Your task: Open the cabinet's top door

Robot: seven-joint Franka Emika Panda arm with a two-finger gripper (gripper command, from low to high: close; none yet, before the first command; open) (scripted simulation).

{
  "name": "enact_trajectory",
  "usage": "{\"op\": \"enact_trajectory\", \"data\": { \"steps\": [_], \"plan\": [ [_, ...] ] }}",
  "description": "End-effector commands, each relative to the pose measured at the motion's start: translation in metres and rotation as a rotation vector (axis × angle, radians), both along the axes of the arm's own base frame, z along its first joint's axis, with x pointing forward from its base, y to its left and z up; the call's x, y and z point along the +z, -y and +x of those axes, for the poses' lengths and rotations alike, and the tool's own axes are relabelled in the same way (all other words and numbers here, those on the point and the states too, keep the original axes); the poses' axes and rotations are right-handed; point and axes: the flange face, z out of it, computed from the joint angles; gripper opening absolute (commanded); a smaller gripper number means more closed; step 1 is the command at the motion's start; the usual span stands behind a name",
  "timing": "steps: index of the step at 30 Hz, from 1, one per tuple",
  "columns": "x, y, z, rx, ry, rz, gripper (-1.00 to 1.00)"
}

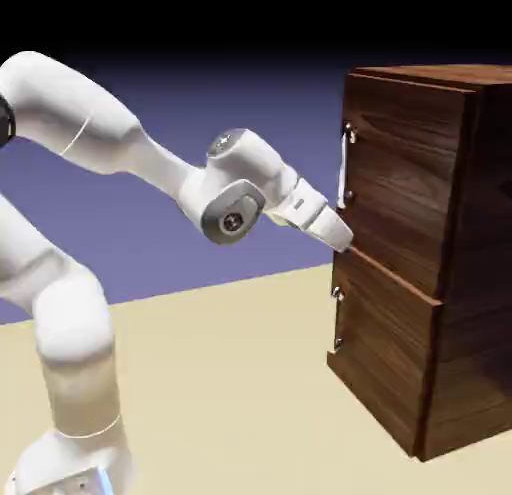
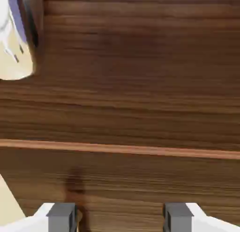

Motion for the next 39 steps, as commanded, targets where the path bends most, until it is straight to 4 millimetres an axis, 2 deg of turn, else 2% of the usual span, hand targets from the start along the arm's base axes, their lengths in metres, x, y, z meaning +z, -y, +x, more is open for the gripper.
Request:
{"op": "enact_trajectory", "data": {
  "steps": [1, 10, 20, 30, 39],
  "plan": [
    [0.007, 0.003, -0.003, -0.015, 0.012, 0.010, 0.00],
    [0.061, 0.013, -0.035, -0.121, 0.131, 0.091, 0.00],
    [0.097, 0.000, -0.069, -0.177, 0.277, 0.150, 0.00],
    [0.105, -0.031, -0.084, -0.176, 0.431, 0.161, 0.00],
    [0.089, -0.060, -0.075, -0.141, 0.563, 0.123, 0.00]
  ]
}}
